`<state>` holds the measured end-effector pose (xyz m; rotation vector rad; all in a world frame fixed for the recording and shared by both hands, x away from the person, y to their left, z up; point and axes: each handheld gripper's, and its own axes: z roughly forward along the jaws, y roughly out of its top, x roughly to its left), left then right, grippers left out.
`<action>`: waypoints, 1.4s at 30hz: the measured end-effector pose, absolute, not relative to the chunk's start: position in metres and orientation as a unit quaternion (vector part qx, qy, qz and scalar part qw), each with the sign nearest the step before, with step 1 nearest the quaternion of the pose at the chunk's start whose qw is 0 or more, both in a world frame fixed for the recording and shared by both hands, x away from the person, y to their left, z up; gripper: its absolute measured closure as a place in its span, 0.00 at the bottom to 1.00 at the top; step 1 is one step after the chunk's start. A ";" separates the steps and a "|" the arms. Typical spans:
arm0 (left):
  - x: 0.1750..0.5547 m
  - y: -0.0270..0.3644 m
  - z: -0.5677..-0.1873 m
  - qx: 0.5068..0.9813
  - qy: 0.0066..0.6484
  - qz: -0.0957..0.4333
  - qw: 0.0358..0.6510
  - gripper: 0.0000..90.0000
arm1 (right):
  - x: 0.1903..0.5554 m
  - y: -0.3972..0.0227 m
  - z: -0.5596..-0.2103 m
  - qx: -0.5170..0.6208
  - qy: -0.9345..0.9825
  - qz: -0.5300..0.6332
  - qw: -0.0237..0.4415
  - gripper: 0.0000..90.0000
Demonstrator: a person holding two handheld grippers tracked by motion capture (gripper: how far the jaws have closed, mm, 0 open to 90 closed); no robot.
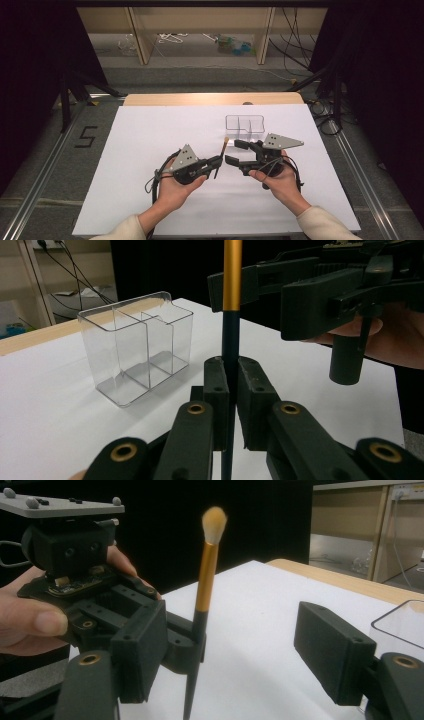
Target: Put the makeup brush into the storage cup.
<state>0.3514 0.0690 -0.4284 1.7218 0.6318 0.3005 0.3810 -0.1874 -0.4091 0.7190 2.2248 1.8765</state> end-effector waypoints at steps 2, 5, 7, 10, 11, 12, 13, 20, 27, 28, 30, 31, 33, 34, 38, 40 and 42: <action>0.351 0.068 -0.428 0.741 0.275 0.128 0.599 0.93 | 0.381 -0.186 -0.409 0.238 0.740 0.625 0.070 0.36; 0.352 0.068 -0.428 0.740 0.275 0.127 0.600 0.93 | 0.381 -0.184 -0.408 0.236 0.742 0.624 0.065 0.38; 0.352 0.067 -0.429 0.740 0.275 0.127 0.600 0.93 | 0.382 -0.182 -0.409 0.233 0.740 0.627 0.067 0.40; 0.353 0.067 -0.429 0.742 0.271 0.128 0.600 0.93 | 0.382 -0.181 -0.408 0.233 0.741 0.627 0.066 0.43; 0.353 0.066 -0.429 0.741 0.273 0.125 0.600 0.93 | 0.382 -0.179 -0.409 0.232 0.736 0.632 0.065 0.44; 0.353 0.067 -0.429 0.741 0.272 0.126 0.600 0.93 | 0.382 -0.179 -0.409 0.232 0.735 0.634 0.061 0.45; 0.353 0.067 -0.429 0.741 0.273 0.126 0.600 0.93 | 0.382 -0.179 -0.409 0.233 0.734 0.635 0.060 0.45; 0.354 0.067 -0.428 0.740 0.273 0.128 0.601 0.93 | 0.382 -0.176 -0.408 0.231 0.738 0.631 0.056 0.52; 0.354 0.066 -0.427 0.739 0.273 0.126 0.603 0.93 | 0.382 -0.175 -0.408 0.232 0.738 0.631 0.061 0.60; 0.354 0.066 -0.427 0.738 0.273 0.126 0.604 0.93 | 0.382 -0.174 -0.408 0.232 0.735 0.634 0.061 0.61; 0.354 0.066 -0.427 0.737 0.276 0.124 0.605 0.93 | 0.382 -0.174 -0.407 0.233 0.737 0.632 0.062 0.63; 0.354 0.065 -0.427 0.737 0.276 0.123 0.605 0.93 | 0.383 -0.173 -0.408 0.231 0.735 0.634 0.064 0.65; 0.354 0.065 -0.428 0.736 0.277 0.120 0.606 0.93 | 0.383 -0.171 -0.409 0.233 0.728 0.641 0.067 0.68; 0.354 0.065 -0.428 0.735 0.277 0.120 0.607 0.93 | 0.384 -0.170 -0.410 0.233 0.725 0.645 0.068 0.69; 0.355 0.065 -0.428 0.733 0.277 0.117 0.610 0.93 | 0.383 -0.169 -0.409 0.233 0.729 0.640 0.066 0.72; 0.354 0.065 -0.428 0.733 0.277 0.118 0.611 0.93 | 0.383 -0.169 -0.409 0.232 0.728 0.641 0.066 0.74; 0.354 0.065 -0.428 0.732 0.277 0.117 0.612 0.93 | 0.383 -0.169 -0.409 0.232 0.728 0.642 0.068 0.75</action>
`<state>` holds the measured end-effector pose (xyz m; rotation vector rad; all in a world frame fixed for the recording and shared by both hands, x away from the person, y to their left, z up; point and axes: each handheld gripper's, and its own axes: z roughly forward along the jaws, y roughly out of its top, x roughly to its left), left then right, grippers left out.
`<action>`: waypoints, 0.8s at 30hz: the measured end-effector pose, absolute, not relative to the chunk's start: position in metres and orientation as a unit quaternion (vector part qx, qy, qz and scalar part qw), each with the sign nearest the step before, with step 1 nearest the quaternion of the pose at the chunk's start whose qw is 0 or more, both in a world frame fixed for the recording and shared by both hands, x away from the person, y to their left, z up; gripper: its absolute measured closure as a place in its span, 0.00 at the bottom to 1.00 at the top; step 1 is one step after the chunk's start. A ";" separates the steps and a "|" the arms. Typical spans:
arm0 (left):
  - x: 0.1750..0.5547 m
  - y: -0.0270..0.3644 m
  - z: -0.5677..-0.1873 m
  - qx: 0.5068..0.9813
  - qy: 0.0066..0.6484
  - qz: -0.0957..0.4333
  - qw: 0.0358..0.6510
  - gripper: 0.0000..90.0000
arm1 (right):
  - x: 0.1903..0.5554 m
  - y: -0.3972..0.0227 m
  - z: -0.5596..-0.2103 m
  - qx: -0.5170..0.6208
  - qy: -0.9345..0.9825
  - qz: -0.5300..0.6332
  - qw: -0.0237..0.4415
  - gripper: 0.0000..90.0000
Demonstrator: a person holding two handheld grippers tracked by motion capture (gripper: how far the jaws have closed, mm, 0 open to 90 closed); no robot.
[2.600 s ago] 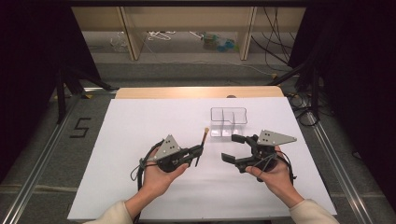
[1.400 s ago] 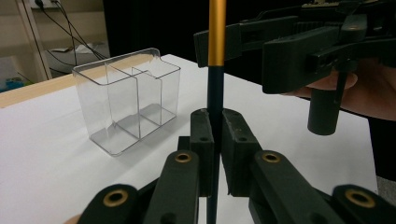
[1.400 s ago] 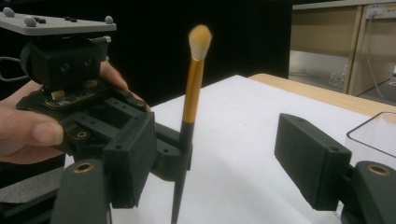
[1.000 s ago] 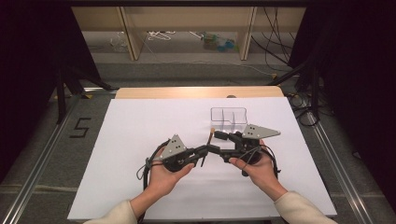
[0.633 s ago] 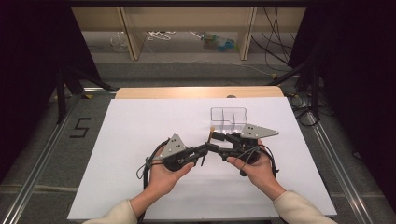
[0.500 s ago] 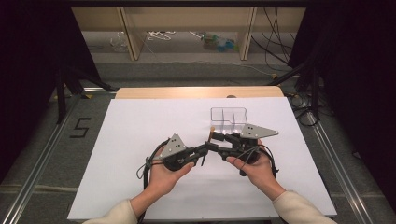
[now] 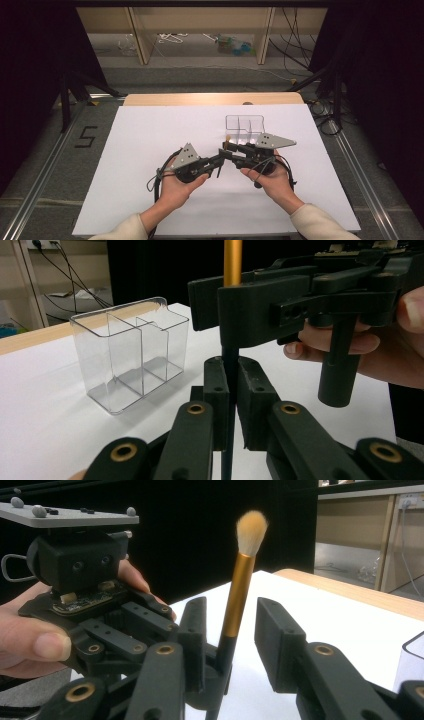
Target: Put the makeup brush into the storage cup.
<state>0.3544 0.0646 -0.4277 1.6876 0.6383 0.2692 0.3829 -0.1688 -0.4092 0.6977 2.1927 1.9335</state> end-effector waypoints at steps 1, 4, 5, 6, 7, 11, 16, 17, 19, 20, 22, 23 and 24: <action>0.354 0.065 -0.428 0.732 0.277 0.117 0.612 0.93 | 0.383 -0.169 -0.409 0.231 0.731 0.639 0.066 0.75; 0.354 0.064 -0.428 0.732 0.276 0.116 0.612 0.93 | 0.383 -0.168 -0.409 0.229 0.732 0.637 0.072 0.78; 0.354 0.064 -0.428 0.732 0.276 0.116 0.613 0.93 | 0.383 -0.168 -0.409 0.228 0.732 0.638 0.071 0.80; 0.354 0.064 -0.428 0.731 0.276 0.116 0.613 0.93 | 0.383 -0.168 -0.409 0.227 0.732 0.638 0.071 0.81; 0.354 0.064 -0.428 0.731 0.275 0.116 0.614 0.93 | 0.382 -0.168 -0.409 0.227 0.731 0.639 0.070 0.82; 0.354 0.064 -0.428 0.730 0.275 0.115 0.615 0.93 | 0.383 -0.167 -0.409 0.223 0.728 0.645 0.071 0.86; 0.354 0.064 -0.427 0.732 0.268 0.119 0.615 0.93 | 0.383 -0.169 -0.409 0.224 0.728 0.645 0.063 0.90; 0.354 0.064 -0.428 0.733 0.268 0.119 0.614 0.92 | 0.383 -0.169 -0.409 0.225 0.728 0.645 0.061 0.91; 0.353 0.063 -0.428 0.734 0.268 0.122 0.613 0.92 | 0.382 -0.169 -0.409 0.225 0.731 0.642 0.058 0.93; 0.353 0.063 -0.428 0.736 0.264 0.126 0.611 0.92 | 0.383 -0.168 -0.409 0.221 0.732 0.642 0.058 0.93; 0.353 0.062 -0.428 0.735 0.261 0.132 0.612 0.91 | 0.382 -0.168 -0.408 0.218 0.736 0.638 0.062 0.93; 0.353 0.062 -0.428 0.735 0.260 0.136 0.612 0.88 | 0.382 -0.168 -0.408 0.219 0.736 0.637 0.063 0.93; 0.353 0.062 -0.428 0.735 0.260 0.138 0.611 0.84 | 0.382 -0.169 -0.407 0.219 0.737 0.636 0.064 0.93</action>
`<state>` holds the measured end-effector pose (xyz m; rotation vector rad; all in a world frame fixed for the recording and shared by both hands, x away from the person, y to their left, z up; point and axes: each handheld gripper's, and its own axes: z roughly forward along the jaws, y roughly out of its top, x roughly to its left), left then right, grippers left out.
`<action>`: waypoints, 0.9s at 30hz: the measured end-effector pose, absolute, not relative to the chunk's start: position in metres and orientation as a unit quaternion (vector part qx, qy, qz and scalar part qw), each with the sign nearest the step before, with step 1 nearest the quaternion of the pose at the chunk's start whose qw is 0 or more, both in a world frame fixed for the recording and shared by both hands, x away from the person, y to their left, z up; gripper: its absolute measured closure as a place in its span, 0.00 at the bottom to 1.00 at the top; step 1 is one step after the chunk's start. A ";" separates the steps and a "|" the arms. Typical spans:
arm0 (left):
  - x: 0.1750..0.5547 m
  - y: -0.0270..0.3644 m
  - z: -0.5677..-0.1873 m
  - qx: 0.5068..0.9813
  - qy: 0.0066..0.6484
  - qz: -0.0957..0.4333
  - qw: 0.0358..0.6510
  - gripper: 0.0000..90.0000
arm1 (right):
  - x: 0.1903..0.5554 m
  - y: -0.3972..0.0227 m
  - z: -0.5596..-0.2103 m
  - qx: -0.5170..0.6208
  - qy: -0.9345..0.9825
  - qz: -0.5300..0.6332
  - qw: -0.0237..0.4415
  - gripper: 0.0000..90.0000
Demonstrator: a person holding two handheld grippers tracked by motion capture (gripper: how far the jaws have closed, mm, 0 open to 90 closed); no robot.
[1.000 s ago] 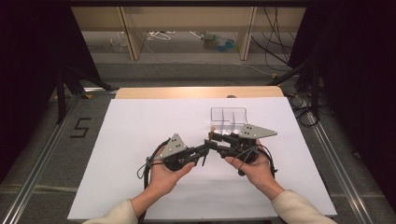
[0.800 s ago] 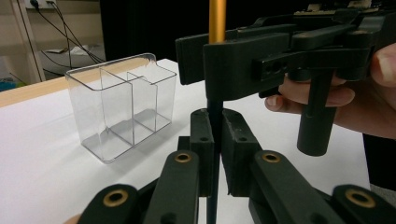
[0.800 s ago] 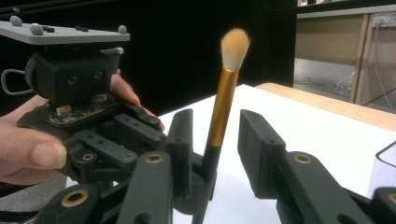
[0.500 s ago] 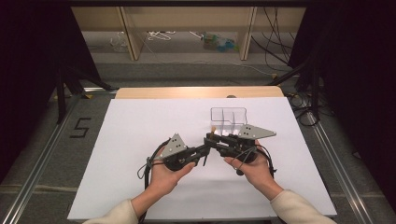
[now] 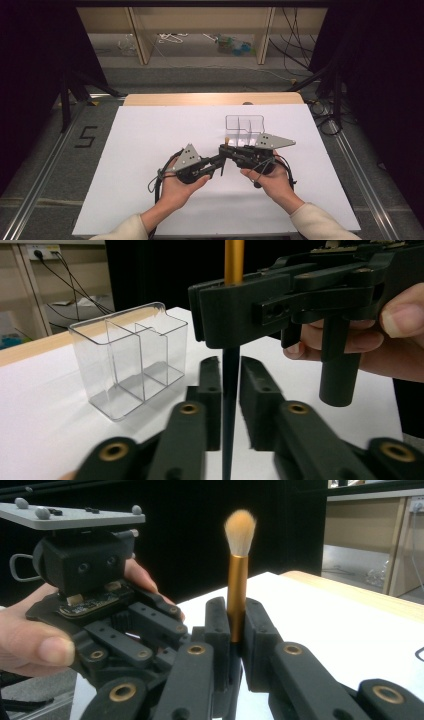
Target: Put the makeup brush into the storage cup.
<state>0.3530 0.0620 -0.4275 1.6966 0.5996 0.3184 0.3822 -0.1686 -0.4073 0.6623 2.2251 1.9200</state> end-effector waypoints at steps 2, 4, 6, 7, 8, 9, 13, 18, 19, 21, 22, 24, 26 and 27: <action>0.353 0.063 -0.428 0.738 0.256 0.145 0.607 0.77 | 0.383 -0.169 -0.407 0.221 0.737 0.634 0.071 0.93; 0.352 0.064 -0.428 0.743 0.249 0.154 0.602 0.68 | 0.382 -0.170 -0.406 0.221 0.741 0.630 0.072 0.93; 0.351 0.065 -0.429 0.744 0.244 0.157 0.602 0.59 | 0.383 -0.171 -0.406 0.221 0.741 0.629 0.078 0.93; 0.350 0.066 -0.429 0.748 0.240 0.155 0.599 0.52 | 0.383 -0.171 -0.406 0.221 0.740 0.631 0.080 0.93; 0.349 0.067 -0.429 0.746 0.237 0.154 0.603 0.48 | 0.382 -0.170 -0.407 0.221 0.736 0.635 0.081 0.93; 0.347 0.068 -0.429 0.746 0.235 0.152 0.604 0.44 | 0.382 -0.171 -0.406 0.221 0.742 0.628 0.084 0.93; 0.345 0.073 -0.427 0.744 0.229 0.165 0.606 0.29 | 0.382 -0.172 -0.406 0.221 0.744 0.625 0.082 0.93; 0.343 0.077 -0.426 0.741 0.227 0.171 0.608 0.21 | 0.383 -0.174 -0.406 0.224 0.746 0.621 0.086 0.93; 0.342 0.078 -0.427 0.743 0.225 0.173 0.606 0.20 | 0.383 -0.174 -0.406 0.225 0.746 0.621 0.087 0.93; 0.341 0.080 -0.427 0.743 0.226 0.174 0.606 0.18 | 0.383 -0.175 -0.405 0.224 0.744 0.623 0.088 0.93; 0.340 0.081 -0.428 0.742 0.225 0.173 0.607 0.18 | 0.383 -0.175 -0.405 0.225 0.742 0.625 0.088 0.93; 0.338 0.084 -0.427 0.741 0.226 0.175 0.608 0.17 | 0.383 -0.176 -0.405 0.226 0.742 0.624 0.090 0.93; 0.337 0.087 -0.426 0.739 0.226 0.175 0.610 0.17 | 0.384 -0.176 -0.405 0.225 0.738 0.630 0.093 0.93; 0.335 0.089 -0.426 0.737 0.228 0.175 0.612 0.17 | 0.384 -0.175 -0.405 0.225 0.737 0.631 0.092 0.93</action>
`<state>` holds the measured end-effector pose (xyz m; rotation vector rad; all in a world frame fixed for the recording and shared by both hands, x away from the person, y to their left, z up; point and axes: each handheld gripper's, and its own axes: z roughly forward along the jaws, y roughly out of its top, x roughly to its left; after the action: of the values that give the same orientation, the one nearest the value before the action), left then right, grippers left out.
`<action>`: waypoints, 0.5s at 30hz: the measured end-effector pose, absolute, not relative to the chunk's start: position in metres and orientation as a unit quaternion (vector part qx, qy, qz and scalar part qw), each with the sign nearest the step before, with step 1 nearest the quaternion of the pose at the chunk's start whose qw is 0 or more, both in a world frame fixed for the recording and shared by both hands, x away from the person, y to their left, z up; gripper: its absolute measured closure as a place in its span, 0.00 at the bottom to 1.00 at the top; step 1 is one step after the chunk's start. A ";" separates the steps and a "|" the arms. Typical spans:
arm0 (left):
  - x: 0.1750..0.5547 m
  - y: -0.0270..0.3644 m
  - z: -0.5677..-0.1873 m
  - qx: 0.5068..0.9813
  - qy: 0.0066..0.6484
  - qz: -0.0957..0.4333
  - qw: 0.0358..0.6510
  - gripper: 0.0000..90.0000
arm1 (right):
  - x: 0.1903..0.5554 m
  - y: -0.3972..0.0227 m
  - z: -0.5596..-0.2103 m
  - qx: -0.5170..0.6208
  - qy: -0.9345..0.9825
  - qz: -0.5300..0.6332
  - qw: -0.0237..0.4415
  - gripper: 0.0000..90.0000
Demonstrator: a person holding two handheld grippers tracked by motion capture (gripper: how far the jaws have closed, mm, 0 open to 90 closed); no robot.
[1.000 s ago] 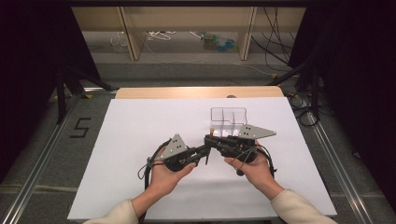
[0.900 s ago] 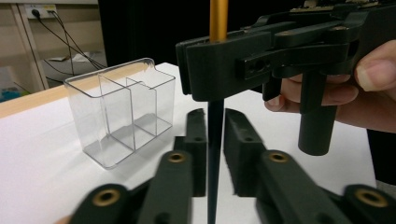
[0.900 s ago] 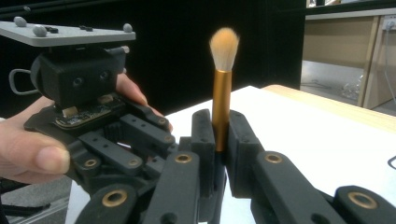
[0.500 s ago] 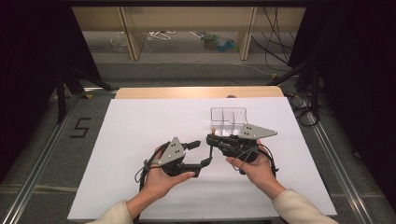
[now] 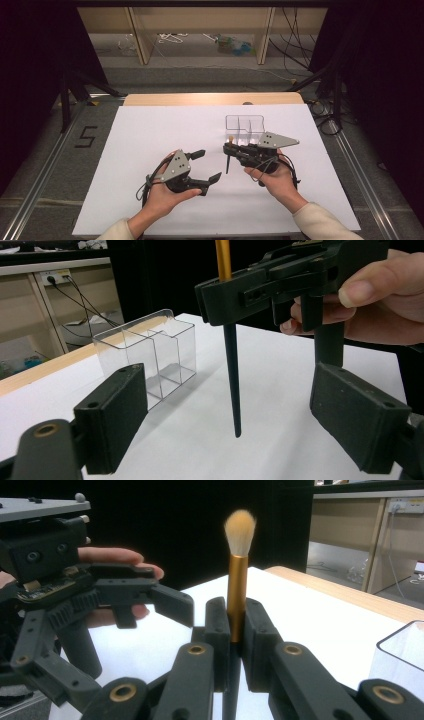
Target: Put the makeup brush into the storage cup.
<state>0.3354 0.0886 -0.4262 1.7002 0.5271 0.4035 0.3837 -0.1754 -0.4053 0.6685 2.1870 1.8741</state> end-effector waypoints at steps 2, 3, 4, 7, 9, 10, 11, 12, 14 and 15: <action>0.333 0.092 -0.426 0.736 0.228 0.177 0.612 0.17 | 0.383 -0.177 -0.404 0.225 0.744 0.623 0.092 0.93; 0.332 0.094 -0.426 0.735 0.230 0.177 0.613 0.17 | 0.383 -0.178 -0.404 0.228 0.741 0.625 0.095 0.93; 0.332 0.095 -0.426 0.734 0.232 0.176 0.613 0.17 | 0.384 -0.178 -0.404 0.228 0.740 0.626 0.093 0.93; 0.329 0.100 -0.425 0.732 0.232 0.179 0.614 0.17 | 0.384 -0.178 -0.405 0.227 0.740 0.626 0.093 0.93; 0.328 0.103 -0.425 0.732 0.232 0.182 0.614 0.17 | 0.384 -0.178 -0.405 0.226 0.741 0.626 0.093 0.93; 0.328 0.104 -0.425 0.732 0.232 0.183 0.614 0.17 | 0.384 -0.178 -0.405 0.226 0.742 0.624 0.097 0.93; 0.327 0.106 -0.425 0.731 0.232 0.185 0.615 0.17 | 0.384 -0.178 -0.405 0.225 0.742 0.623 0.098 0.93; 0.326 0.107 -0.425 0.732 0.231 0.186 0.614 0.17 | 0.384 -0.179 -0.404 0.223 0.743 0.623 0.098 0.93; 0.325 0.109 -0.425 0.730 0.232 0.186 0.615 0.16 | 0.384 -0.179 -0.404 0.223 0.743 0.623 0.100 0.93; 0.324 0.110 -0.425 0.730 0.230 0.188 0.615 0.16 | 0.384 -0.180 -0.404 0.225 0.743 0.622 0.101 0.93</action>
<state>0.3244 0.1096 -0.4245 1.6831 0.5296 0.4330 0.3837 -0.1796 -0.4038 0.6635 2.1959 1.8368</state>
